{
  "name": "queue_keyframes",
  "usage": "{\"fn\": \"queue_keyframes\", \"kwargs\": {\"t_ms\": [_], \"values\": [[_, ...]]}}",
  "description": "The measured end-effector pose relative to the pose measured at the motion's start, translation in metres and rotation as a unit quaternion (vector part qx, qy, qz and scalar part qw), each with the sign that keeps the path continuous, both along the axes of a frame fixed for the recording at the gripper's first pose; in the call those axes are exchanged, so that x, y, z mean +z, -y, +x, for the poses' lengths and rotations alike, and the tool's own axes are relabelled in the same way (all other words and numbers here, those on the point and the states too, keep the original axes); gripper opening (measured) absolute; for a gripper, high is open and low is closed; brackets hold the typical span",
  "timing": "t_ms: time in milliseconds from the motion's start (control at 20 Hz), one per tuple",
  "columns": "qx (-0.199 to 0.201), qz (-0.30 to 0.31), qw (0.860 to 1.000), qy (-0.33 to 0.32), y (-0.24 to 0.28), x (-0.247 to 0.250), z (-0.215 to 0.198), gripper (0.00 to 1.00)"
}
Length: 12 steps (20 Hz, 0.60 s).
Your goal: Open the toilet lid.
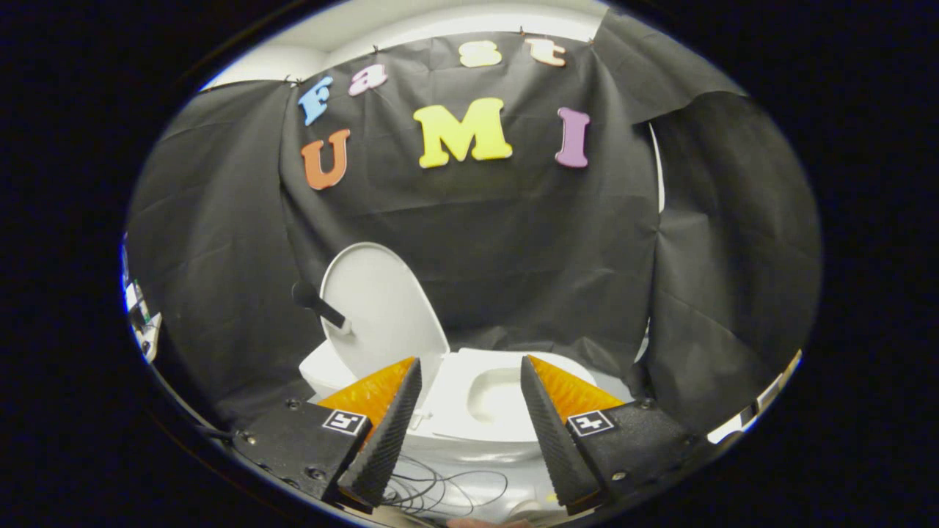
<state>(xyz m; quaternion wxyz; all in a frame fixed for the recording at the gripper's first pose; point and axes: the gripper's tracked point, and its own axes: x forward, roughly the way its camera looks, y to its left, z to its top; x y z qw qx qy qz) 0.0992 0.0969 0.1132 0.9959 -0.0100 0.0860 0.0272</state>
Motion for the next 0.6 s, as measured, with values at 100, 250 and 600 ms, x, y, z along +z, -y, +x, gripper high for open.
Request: {"fn": "queue_keyframes", "kwargs": {"t_ms": [100,250,600], "values": [[-0.008,-0.020,1.000,0.017,0.013,-0.009,-0.009,0.86],[-0.017,-0.020,0.999,0.038,0.025,-0.015,-0.028,0.86],[-0.041,0.034,0.996,0.076,0.052,-0.040,-0.063,0.86]]}}
